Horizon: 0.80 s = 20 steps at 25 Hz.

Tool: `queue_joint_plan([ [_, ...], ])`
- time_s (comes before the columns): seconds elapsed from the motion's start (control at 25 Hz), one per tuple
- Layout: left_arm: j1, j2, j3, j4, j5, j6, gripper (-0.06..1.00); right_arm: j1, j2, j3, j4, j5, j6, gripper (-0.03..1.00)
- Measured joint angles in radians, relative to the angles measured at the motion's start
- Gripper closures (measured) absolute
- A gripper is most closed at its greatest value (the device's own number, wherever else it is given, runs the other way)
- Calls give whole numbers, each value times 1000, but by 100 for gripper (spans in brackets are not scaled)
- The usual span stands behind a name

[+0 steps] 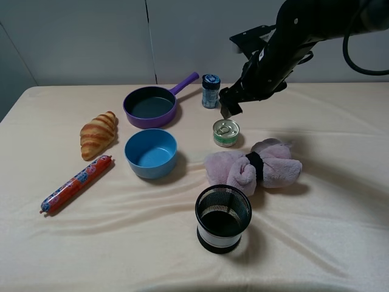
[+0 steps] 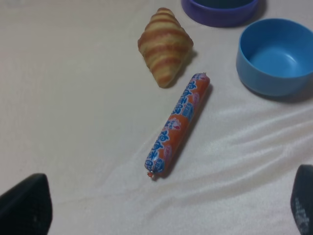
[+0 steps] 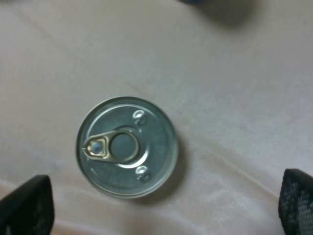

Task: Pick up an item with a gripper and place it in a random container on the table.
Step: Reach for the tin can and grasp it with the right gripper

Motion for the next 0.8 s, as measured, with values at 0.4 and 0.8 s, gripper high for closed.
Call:
queue_joint_plan([
  [0.4, 0, 0, 0, 0, 0, 0, -5, 3, 90, 0, 2, -59, -1, 27],
  [0.8, 0, 0, 0, 0, 0, 0, -5, 3, 147, 0, 7, -80, -1, 27],
])
